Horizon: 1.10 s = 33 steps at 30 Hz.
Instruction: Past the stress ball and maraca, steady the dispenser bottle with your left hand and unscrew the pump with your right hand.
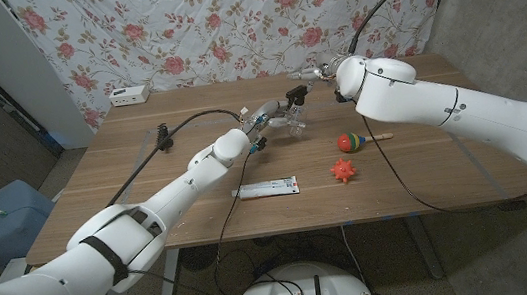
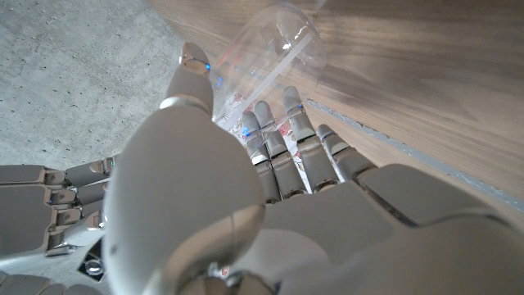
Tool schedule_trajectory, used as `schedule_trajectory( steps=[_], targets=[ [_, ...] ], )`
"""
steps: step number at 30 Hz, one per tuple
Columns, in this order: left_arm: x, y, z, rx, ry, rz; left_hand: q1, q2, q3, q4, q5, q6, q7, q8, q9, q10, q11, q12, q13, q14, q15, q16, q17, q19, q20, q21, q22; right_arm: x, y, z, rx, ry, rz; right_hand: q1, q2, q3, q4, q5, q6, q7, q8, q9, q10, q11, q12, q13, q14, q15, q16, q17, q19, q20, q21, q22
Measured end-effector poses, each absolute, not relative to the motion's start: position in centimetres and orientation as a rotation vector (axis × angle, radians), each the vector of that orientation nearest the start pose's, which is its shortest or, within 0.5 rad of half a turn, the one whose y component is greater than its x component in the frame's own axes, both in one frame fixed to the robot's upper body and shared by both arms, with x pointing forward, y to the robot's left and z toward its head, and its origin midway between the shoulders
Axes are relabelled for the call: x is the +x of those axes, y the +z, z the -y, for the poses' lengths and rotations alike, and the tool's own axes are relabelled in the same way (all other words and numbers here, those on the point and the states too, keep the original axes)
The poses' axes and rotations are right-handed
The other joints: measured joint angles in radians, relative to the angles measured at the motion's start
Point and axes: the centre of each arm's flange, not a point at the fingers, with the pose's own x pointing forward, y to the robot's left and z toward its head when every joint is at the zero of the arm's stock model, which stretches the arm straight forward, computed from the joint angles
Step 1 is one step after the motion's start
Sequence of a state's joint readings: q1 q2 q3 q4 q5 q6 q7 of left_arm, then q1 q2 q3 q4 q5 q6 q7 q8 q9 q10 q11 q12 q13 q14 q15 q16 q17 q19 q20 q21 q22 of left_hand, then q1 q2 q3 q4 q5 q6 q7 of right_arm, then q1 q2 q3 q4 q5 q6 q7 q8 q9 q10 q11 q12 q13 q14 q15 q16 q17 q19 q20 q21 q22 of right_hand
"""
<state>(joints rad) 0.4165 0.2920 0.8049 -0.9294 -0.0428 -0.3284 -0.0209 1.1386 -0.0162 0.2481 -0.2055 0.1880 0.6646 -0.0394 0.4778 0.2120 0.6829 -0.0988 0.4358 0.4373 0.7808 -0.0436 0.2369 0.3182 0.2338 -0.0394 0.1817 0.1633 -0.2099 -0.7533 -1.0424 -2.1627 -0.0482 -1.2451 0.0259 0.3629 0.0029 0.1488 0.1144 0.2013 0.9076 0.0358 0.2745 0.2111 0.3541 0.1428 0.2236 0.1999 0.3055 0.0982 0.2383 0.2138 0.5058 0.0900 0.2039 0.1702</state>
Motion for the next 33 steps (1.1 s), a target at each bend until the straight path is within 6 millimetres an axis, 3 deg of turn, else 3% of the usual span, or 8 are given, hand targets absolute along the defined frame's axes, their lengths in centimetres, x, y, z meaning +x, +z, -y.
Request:
schedule_trajectory(
  steps=[4, 15, 21, 28, 33],
  targets=[
    [69.9, 1.5, -8.8, 0.719, -0.436, 0.659, 0.0, 0.0, 0.0, 0.0, 0.0, 0.0, 0.0, 0.0, 0.0, 0.0, 0.0, 0.0, 0.0, 0.002, 0.002, 0.0, 0.0, 0.0, 0.0, 0.0, 0.0, 54.0, 12.4, 13.0, -1.216, -0.065, 0.235, -0.007, -0.007, -0.004, 0.004, 0.006, -0.017, 0.016, -0.012, -0.002, 0.0, 0.0, 0.0, 0.0, 0.0, 0.0, 0.0, 0.0, 0.0, 0.0, 0.0, 0.0],
    [69.9, 1.5, -8.7, 0.717, -0.436, 0.658, 0.0, 0.0, 0.0, 0.0, 0.0, 0.0, 0.0, 0.0, 0.0, 0.0, 0.0, -0.001, 0.001, 0.002, 0.002, -0.001, -0.001, 0.0, 0.0, 0.0, 0.0, 54.4, 12.5, 12.4, -1.246, -0.061, 0.209, -0.017, -0.018, -0.018, -0.004, 0.015, -0.089, 0.021, -0.042, -0.001, -0.029, 0.012, -0.015, 0.0, -0.01, 0.017, -0.013, -0.005, -0.009, 0.009, -0.008, 0.0],
    [69.9, 1.4, -8.8, 0.716, -0.436, 0.655, 0.0, 0.0, 0.0, 0.0, 0.0, 0.0, 0.0, 0.0, 0.0, 0.0, 0.0, 0.001, 0.001, 0.002, 0.002, -0.002, -0.001, -0.004, 0.004, 0.0, 0.0, 54.5, 12.4, 12.2, -1.261, -0.051, 0.19, -0.005, -0.029, -0.018, -0.013, 0.023, -0.108, 0.021, -0.042, 0.001, -0.037, 0.011, -0.023, 0.0, -0.011, 0.018, -0.017, -0.009, -0.009, 0.009, -0.012, 0.0],
    [69.9, 1.4, -8.8, 0.714, -0.436, 0.654, 0.0, 0.0, 0.0, 0.0, 0.0, 0.0, 0.0, 0.0, 0.0, 0.006, 0.006, 0.001, 0.001, 0.002, 0.002, -0.002, 0.0, -0.004, 0.004, 0.0, 0.0, 54.7, 12.4, 11.9, -1.279, -0.044, 0.174, 0.047, -0.022, -0.001, -0.046, 0.032, -0.126, 0.018, -0.049, 0.005, -0.046, 0.009, -0.024, 0.0, -0.011, 0.018, -0.02, -0.009, -0.014, 0.014, -0.012, 0.0],
    [69.9, 1.2, -8.8, 0.712, -0.437, 0.652, 0.0, 0.0, 0.0, 0.0, 0.005, 0.0, 0.0, 0.0, -0.001, 0.006, 0.006, 0.001, 0.001, 0.002, 0.002, -0.005, 0.0, -0.004, 0.004, 0.0, 0.0, 54.7, 12.4, 11.8, -1.289, -0.04, 0.165, 0.118, -0.007, 0.024, -0.093, 0.036, -0.133, 0.014, -0.049, 0.01, -0.046, 0.009, -0.024, 0.0, -0.011, 0.018, -0.023, -0.014, -0.014, 0.014, -0.012, 0.0]
  ],
)
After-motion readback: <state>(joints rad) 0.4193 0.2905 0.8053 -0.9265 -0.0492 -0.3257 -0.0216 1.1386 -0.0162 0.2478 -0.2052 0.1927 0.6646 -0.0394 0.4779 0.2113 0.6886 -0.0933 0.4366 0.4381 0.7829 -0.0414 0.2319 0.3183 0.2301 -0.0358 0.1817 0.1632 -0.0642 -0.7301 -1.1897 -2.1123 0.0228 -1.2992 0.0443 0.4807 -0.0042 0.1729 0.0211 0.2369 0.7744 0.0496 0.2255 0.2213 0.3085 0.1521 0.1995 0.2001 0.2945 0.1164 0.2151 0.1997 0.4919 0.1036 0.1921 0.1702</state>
